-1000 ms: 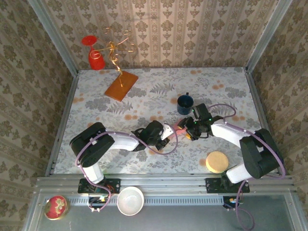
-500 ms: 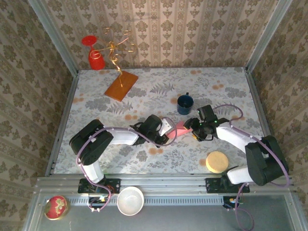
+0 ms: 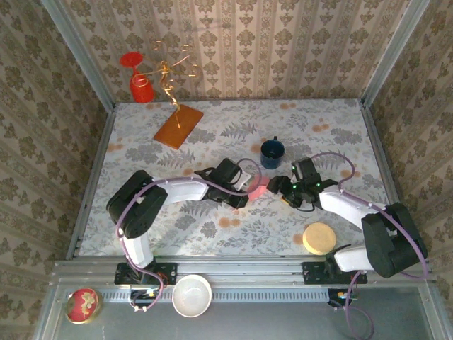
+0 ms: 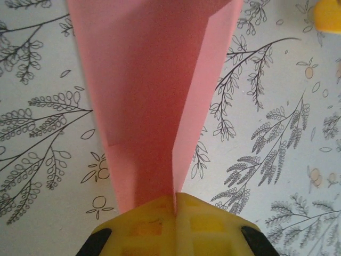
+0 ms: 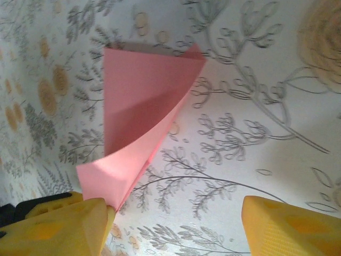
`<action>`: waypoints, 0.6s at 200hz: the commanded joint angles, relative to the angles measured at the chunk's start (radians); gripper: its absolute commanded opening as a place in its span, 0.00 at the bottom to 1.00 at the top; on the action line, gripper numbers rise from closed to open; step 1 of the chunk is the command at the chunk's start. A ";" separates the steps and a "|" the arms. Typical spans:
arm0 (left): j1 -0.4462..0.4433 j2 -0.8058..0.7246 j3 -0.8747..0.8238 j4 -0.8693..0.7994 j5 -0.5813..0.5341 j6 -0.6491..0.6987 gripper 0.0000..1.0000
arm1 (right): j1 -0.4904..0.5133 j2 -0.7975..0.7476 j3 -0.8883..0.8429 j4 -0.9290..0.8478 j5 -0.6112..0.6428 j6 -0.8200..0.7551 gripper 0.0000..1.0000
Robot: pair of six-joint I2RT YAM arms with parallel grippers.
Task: Fold a paper plane with a square sheet of paper (pick it up from the middle)
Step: Fold the wing for the fifth time at the center of the table.
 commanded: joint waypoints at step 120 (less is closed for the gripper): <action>0.086 0.021 -0.132 0.197 0.183 -0.300 0.01 | 0.115 0.213 0.113 0.051 -0.088 -0.119 0.63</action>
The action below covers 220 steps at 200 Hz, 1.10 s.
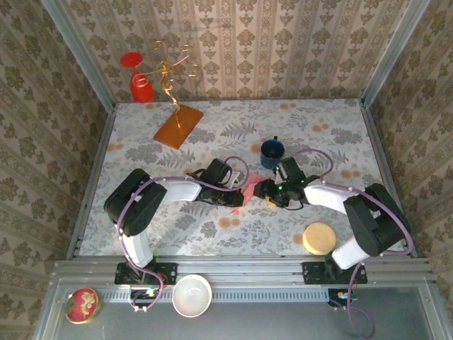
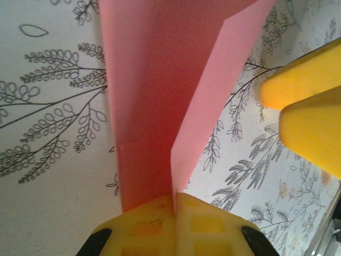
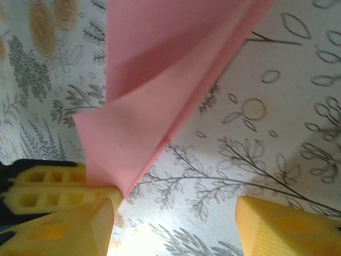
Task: Fold a paper plane with a square sheet of paper (pick it up from the middle)
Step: Fold the wing for the fifth time at the center of the table.
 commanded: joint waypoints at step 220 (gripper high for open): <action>0.040 -0.014 -0.110 0.113 0.058 -0.102 0.12 | 0.099 0.335 0.299 -0.371 0.281 -0.042 0.59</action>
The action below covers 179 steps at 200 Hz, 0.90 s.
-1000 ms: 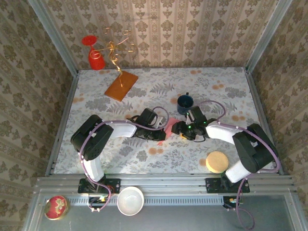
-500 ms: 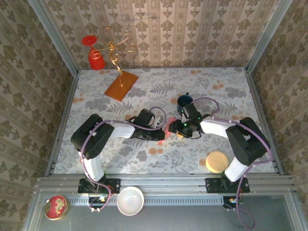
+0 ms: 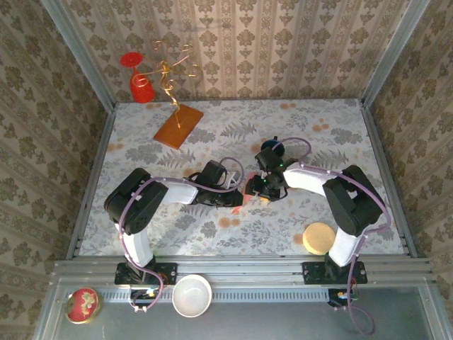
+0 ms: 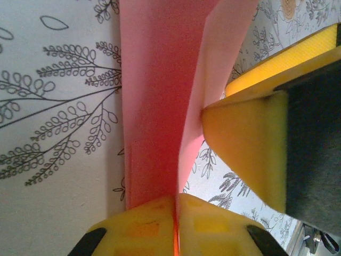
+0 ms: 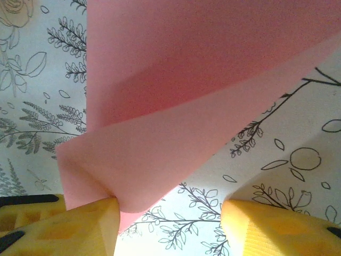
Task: Fold a paper plane with a square sheet of paper (pick it up from the middle)
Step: Fold the wing for the fifth time at the center of the table.
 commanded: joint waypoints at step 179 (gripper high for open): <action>0.007 -0.051 -0.062 -0.118 -0.049 0.001 0.11 | 0.020 0.170 0.008 -0.087 0.151 0.024 0.53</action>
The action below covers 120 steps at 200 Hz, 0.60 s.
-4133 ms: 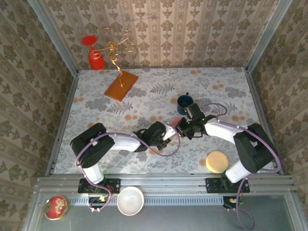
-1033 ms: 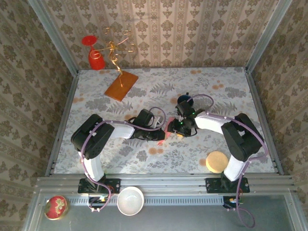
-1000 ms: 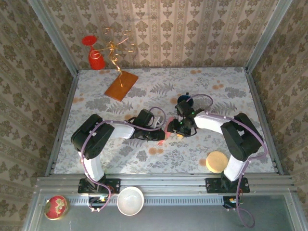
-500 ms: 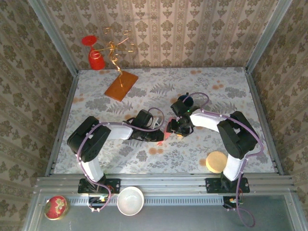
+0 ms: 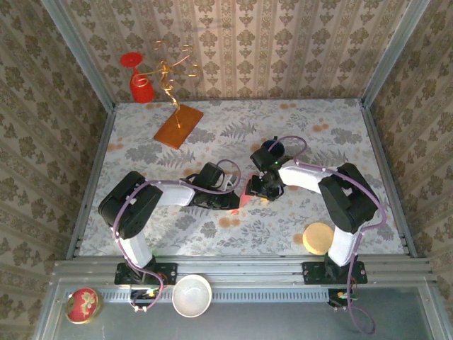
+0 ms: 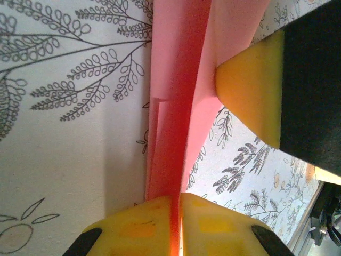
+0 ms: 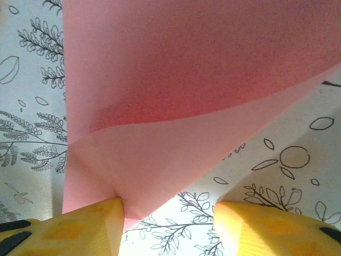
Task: Fold a paper plane with a square sheet of paper (pick it up from the middle)
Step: Fold the wing for the fifth time at the center of the table.
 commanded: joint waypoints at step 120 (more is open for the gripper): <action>0.007 0.027 -0.092 0.015 -0.055 0.003 0.10 | -0.045 -0.132 -0.141 0.131 -0.043 -0.051 0.56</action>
